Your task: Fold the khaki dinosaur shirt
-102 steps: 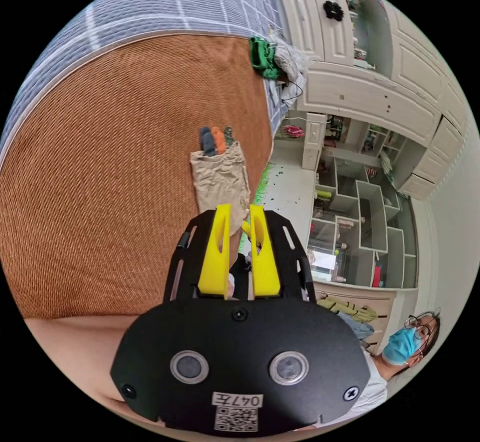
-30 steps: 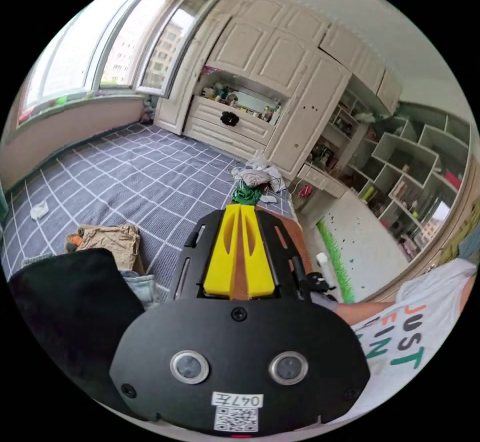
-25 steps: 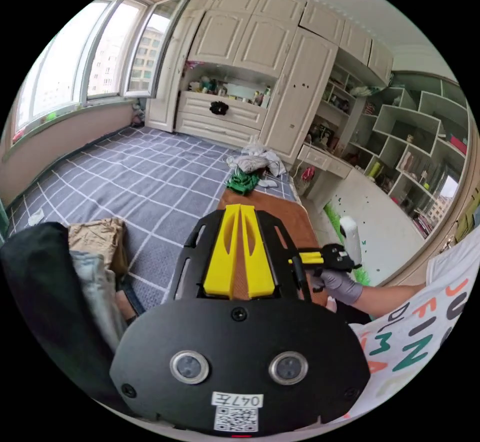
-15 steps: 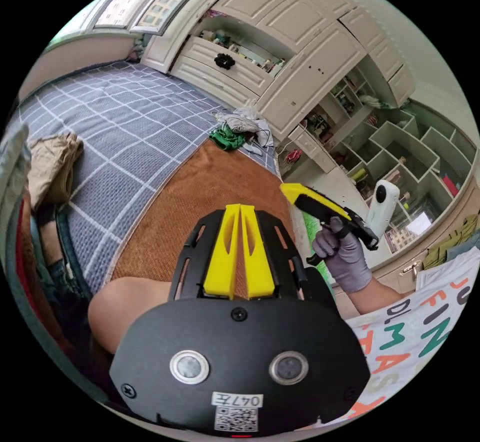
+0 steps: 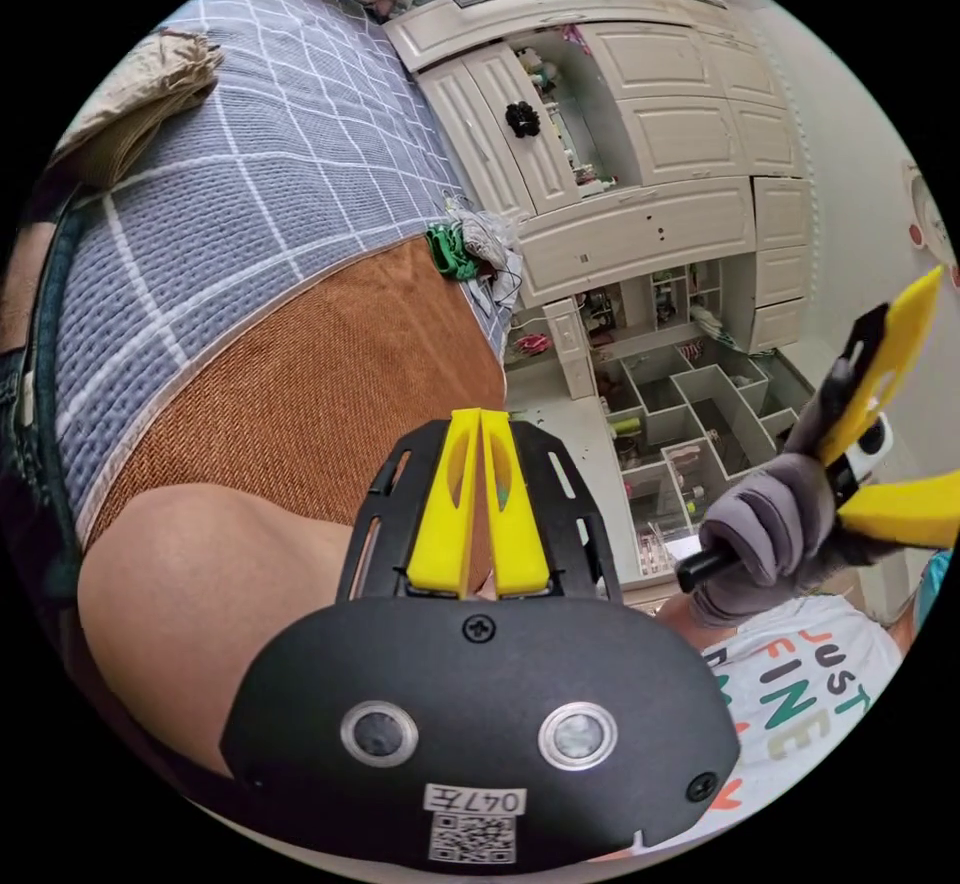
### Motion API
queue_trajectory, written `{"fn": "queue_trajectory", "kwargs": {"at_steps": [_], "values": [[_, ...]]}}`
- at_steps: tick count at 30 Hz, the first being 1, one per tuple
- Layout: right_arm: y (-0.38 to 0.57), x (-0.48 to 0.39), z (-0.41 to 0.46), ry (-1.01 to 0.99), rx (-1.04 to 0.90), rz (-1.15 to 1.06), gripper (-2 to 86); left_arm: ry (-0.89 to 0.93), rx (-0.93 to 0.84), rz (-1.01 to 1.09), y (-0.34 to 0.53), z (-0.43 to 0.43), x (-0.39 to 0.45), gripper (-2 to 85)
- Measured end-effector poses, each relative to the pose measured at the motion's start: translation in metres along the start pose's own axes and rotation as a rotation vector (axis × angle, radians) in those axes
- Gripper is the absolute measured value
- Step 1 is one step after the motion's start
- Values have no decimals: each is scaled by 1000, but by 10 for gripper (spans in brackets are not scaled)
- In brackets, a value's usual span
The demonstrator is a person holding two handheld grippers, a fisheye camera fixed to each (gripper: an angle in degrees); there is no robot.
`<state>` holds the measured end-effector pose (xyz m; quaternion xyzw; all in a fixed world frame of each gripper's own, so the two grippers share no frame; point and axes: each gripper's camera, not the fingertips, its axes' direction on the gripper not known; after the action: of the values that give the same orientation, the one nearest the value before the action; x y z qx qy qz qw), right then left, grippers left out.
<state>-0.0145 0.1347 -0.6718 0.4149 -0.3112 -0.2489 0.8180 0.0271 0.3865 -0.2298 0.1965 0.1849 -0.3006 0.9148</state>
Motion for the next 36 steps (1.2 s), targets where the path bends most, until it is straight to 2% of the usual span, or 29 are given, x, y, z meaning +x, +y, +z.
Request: {"fn": "queue_trajectory", "kwargs": {"at_steps": [3,9,12,14,21,24,27,31,36], "values": [[-21,6,42,3,-89,-11,82,20,-29,-20,6,11,-4,-10],[-24,64,95,-19,-182,184,71,49,-67,-54,22,30,-10,-10],[-19,93,115,-125,-218,291,70,83,-69,-73,29,38,-12,-10],[-13,111,130,-286,-232,372,66,99,-74,-84,33,43,-13,-10],[13,129,141,-418,-182,491,2,114,-80,-95,50,60,-8,-10],[4,125,127,-376,-182,407,-4,136,-68,-106,56,65,-7,-10],[-17,115,93,-243,-149,267,-5,141,-60,-115,62,70,-3,-10],[-27,101,28,75,-147,81,-6,175,-1,-133,70,68,-2,-10],[39,143,-45,256,-157,205,-6,180,102,-175,84,64,4,-10]]}}
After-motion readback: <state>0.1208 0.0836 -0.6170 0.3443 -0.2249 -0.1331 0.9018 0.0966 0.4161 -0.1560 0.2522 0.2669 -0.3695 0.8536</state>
